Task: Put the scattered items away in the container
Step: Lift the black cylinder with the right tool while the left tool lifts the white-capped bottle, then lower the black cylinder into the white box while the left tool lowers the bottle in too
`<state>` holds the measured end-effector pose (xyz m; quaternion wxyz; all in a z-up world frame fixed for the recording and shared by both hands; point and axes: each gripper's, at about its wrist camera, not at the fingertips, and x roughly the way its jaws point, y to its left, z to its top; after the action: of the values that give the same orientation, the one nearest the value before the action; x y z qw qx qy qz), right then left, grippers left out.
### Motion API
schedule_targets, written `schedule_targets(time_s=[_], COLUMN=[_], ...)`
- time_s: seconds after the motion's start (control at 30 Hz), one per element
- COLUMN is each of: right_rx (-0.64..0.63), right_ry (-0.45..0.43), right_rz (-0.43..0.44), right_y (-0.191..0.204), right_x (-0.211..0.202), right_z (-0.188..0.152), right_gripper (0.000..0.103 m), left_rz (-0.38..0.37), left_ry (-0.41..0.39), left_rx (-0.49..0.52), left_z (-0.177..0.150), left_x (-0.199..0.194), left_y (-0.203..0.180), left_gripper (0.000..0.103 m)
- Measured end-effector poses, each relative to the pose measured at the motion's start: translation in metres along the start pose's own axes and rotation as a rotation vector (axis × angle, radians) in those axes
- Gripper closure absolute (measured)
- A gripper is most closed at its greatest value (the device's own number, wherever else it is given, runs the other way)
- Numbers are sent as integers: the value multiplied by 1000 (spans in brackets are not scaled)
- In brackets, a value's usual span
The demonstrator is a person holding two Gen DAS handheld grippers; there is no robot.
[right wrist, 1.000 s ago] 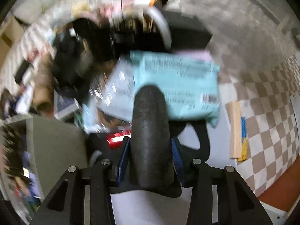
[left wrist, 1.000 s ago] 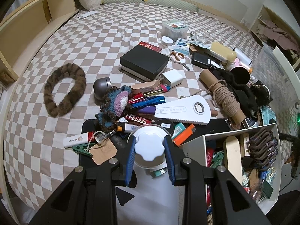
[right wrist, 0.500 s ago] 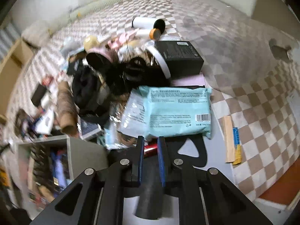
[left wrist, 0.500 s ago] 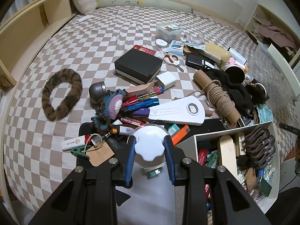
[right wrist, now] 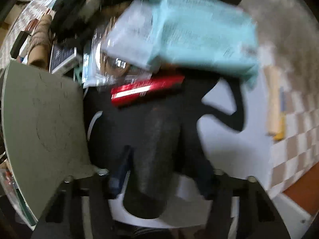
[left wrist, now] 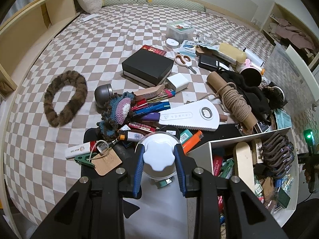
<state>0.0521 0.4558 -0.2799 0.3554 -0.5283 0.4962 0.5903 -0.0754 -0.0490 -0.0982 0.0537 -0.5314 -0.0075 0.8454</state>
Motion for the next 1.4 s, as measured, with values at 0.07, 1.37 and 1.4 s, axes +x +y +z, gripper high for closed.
schedule_targets(time_s=[0.07,1.37,1.4], right_rx=[-41,47,30], right_ry=[6,-478,-476], right_rz=[-26,482,490], right_y=[6,27,33], right_x=[1,-154,-156], right_z=[-4,-22,-22], right_gripper=[57,59,59], left_rz=[0,-135,-141], left_ry=[3,-86,-86], left_rx=[0,109,114], left_z=[0,-1,-2], left_x=[1,-38,-39], left_y=[1,-54,-56], left_gripper=[73,73,73])
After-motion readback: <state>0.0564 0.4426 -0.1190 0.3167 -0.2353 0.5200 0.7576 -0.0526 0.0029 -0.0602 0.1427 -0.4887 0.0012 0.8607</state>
